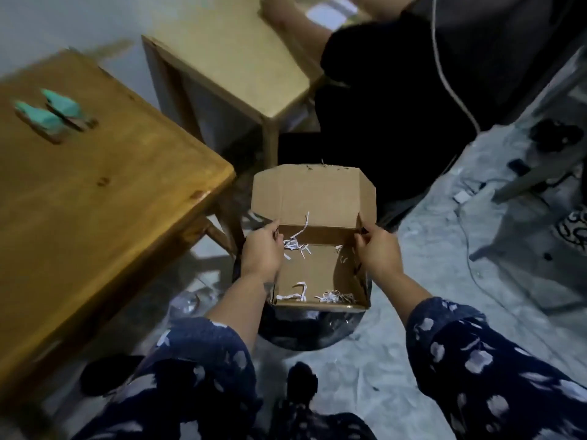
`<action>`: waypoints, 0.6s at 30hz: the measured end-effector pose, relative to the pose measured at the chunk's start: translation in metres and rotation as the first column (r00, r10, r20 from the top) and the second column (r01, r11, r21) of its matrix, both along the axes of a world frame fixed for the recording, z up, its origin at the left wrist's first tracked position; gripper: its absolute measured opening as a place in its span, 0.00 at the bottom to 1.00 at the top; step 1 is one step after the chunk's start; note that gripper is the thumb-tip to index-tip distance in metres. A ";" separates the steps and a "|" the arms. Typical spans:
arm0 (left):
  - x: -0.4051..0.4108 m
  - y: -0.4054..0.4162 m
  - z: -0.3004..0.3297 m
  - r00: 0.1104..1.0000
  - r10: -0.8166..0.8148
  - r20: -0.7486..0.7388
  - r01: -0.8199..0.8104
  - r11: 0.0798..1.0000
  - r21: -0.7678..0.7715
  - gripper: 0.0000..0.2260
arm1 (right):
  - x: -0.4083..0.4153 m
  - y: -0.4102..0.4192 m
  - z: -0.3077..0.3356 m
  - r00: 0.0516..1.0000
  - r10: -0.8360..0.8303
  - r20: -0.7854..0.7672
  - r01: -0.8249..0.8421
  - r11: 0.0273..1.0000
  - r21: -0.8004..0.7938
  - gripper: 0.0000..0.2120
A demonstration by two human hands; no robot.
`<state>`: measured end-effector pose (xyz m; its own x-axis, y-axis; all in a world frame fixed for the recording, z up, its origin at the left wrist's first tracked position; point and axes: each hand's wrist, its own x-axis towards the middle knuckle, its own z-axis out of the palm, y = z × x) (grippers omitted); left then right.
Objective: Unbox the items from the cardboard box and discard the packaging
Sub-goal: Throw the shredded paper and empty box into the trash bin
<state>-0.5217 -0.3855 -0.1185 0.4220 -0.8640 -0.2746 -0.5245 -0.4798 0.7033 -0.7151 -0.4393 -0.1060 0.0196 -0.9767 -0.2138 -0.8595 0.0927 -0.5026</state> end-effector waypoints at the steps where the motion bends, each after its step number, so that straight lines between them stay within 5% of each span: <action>1: -0.004 -0.002 -0.017 1.000 -0.028 -0.011 0.029 0.999 0.036 0.18 | -0.006 -0.001 -0.017 1.000 -0.002 -0.021 0.003 0.999 0.047 0.19; 12: -0.004 -0.020 -0.263 0.991 -0.127 -0.050 0.136 0.923 0.359 0.16 | -0.007 -0.006 -0.276 0.995 -0.038 -0.090 0.073 0.902 0.426 0.22; 15: -0.008 -0.018 -0.323 0.970 -0.223 -0.099 0.241 0.811 0.533 0.04 | -0.002 -0.005 -0.335 0.983 -0.062 -0.172 0.150 0.816 0.559 0.17; 18: -0.014 -0.019 -0.363 0.952 -0.273 -0.140 0.295 0.695 0.656 0.04 | 0.005 -0.006 -0.369 0.974 -0.010 -0.227 0.169 0.701 0.693 0.16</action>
<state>-0.5360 -0.4046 -0.4817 0.1690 -0.5330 -0.8291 -0.6986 -0.6582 0.2807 -0.7096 -0.4454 -0.4752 -0.1784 -0.5318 -0.8279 -0.8977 0.4324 -0.0843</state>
